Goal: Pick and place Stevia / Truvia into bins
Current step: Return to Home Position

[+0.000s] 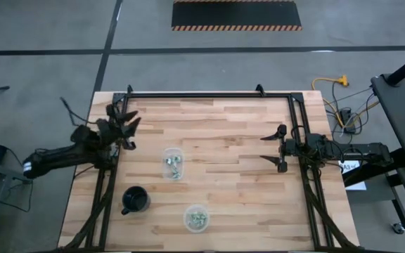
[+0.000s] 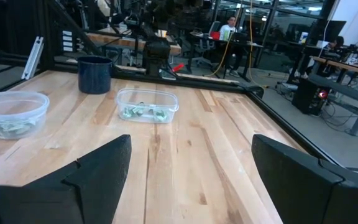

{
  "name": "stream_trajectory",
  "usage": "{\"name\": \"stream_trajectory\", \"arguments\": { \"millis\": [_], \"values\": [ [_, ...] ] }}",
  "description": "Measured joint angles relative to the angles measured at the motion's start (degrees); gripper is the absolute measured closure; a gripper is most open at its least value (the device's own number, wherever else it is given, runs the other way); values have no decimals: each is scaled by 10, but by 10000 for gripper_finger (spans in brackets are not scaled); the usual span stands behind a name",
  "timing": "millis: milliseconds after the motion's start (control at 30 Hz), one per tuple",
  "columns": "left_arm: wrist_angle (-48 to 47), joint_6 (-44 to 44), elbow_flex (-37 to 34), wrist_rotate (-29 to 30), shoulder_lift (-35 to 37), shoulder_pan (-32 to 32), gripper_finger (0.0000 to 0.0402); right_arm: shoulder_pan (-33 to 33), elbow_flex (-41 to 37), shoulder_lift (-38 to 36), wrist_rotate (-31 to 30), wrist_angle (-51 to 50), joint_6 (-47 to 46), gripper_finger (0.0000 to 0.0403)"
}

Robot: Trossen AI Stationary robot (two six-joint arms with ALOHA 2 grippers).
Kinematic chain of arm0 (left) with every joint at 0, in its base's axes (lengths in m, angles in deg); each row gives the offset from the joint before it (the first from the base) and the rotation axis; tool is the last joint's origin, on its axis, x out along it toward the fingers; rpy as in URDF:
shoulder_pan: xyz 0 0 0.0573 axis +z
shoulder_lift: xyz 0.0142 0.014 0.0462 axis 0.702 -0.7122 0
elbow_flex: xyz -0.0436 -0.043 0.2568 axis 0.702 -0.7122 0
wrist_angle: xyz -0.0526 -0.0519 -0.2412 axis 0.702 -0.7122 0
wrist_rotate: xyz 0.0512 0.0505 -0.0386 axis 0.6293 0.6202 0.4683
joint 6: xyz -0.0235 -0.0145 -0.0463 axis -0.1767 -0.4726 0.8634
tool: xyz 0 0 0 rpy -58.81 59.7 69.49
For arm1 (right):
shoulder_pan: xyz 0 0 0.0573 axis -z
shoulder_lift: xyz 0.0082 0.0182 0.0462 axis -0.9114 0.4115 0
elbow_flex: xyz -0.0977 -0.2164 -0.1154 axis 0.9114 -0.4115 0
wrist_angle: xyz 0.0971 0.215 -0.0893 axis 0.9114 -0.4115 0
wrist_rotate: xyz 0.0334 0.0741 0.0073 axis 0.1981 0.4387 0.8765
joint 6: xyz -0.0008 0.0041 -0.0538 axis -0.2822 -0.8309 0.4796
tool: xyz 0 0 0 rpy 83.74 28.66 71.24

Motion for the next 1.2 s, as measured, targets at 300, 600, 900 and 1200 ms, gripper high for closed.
{"name": "stream_trajectory", "arguments": {
  "millis": [300,600,900,1200],
  "values": [
    [-123,26,30,-6,84,0,292,0,0,0,0,0,0,78],
    [-106,8,5,-3,60,1,292,0,0,0,0,0,0,78],
    [-199,28,-5,-3,93,1,292,0,0,-1,0,0,0,78],
    [-167,14,-50,-3,92,1,292,0,0,0,0,0,0,78]
  ]
}}
